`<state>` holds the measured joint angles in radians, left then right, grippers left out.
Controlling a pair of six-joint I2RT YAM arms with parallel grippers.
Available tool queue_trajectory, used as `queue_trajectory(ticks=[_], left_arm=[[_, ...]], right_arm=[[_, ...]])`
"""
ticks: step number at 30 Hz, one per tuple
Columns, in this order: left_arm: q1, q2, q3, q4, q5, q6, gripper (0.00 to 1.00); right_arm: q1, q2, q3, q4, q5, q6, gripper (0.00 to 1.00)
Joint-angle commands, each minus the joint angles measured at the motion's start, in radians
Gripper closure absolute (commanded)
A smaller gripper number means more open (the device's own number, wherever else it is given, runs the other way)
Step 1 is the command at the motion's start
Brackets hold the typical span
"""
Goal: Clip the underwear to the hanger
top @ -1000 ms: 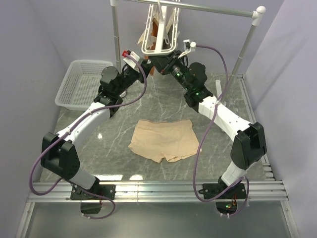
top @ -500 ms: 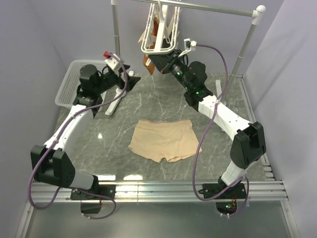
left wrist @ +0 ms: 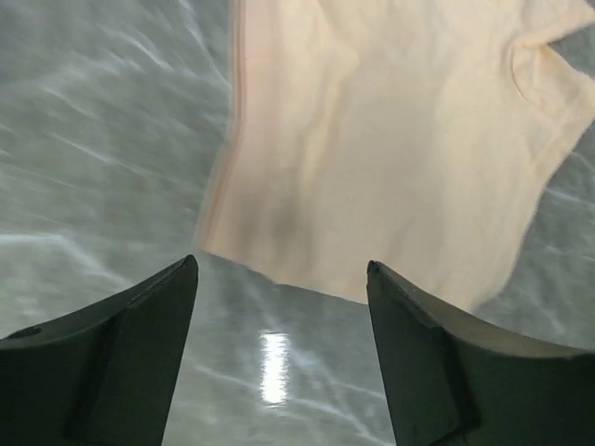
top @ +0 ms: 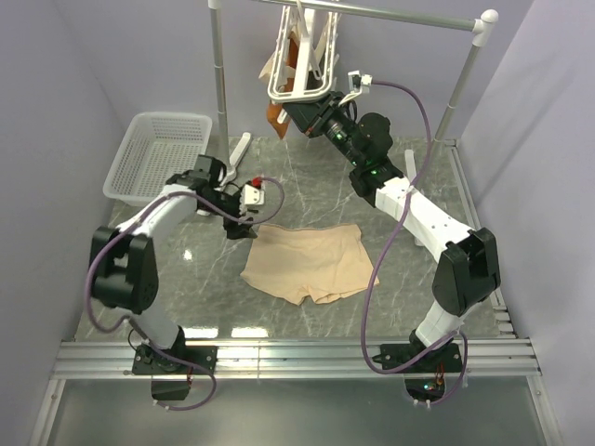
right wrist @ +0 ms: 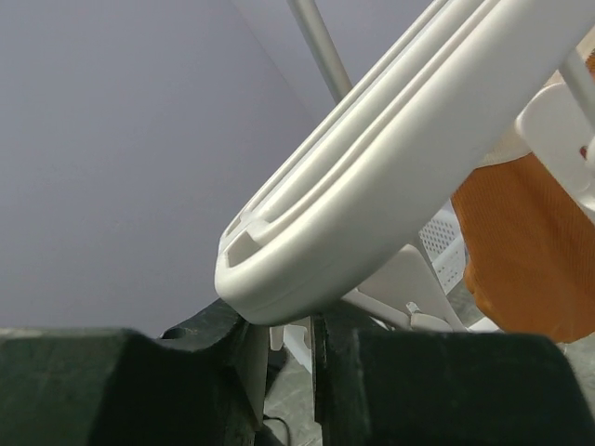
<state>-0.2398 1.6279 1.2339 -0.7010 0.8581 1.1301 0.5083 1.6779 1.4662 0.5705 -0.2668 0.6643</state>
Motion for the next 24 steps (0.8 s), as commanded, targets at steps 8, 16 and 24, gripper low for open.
queue_trajectory(ticks=[8,16,24], left_arm=[[-0.193,0.017,-0.013,0.225,-0.413,-0.897,0.19],[-0.233,0.11,-0.011,0.206,-0.737,-1.538,0.03],[-0.279,0.174,0.002,0.21,-0.853,-1.647,0.03]], right_arm=[[-0.036,-0.043,0.037,-0.021,0.032,-0.014,1.0],[-0.042,-0.052,0.029,-0.04,0.031,-0.005,1.0],[-0.04,-0.072,0.0,-0.041,0.021,0.003,1.0]])
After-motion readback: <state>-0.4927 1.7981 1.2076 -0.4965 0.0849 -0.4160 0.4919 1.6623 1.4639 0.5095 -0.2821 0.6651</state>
